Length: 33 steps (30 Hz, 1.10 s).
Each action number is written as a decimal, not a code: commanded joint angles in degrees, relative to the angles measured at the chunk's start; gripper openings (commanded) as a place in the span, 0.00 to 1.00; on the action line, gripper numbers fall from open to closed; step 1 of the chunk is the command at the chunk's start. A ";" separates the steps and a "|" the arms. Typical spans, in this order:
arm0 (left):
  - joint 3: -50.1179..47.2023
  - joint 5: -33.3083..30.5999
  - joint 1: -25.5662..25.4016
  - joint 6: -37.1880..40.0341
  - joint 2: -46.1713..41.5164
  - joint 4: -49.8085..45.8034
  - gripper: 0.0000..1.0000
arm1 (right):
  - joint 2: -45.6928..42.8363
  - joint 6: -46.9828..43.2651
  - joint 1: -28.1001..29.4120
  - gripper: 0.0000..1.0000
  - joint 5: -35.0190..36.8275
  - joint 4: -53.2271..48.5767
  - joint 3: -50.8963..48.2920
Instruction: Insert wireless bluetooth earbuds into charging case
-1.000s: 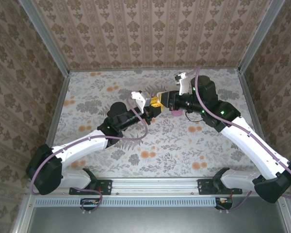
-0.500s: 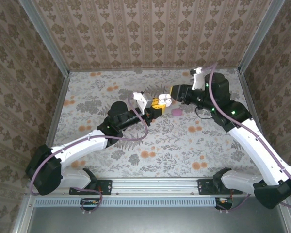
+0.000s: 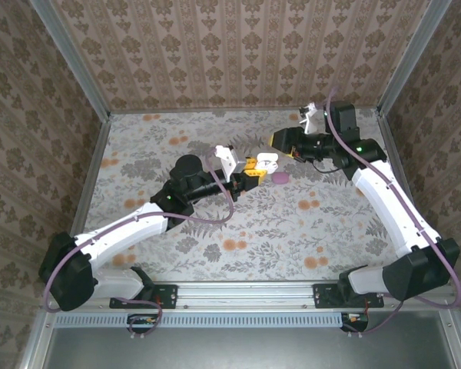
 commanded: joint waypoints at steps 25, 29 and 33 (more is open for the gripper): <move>1.82 -4.65 -0.16 -0.57 -0.55 0.89 0.20 | -2.32 -3.52 -0.09 0.48 -10.00 -3.85 0.53; 1.74 -5.93 -0.15 -1.02 -0.57 0.87 0.20 | -2.63 -3.99 -0.10 0.48 -10.18 -4.45 0.15; 1.77 -6.54 -0.15 -1.50 -0.50 1.13 0.21 | -3.07 -4.27 -0.14 0.48 -9.96 -4.64 -0.98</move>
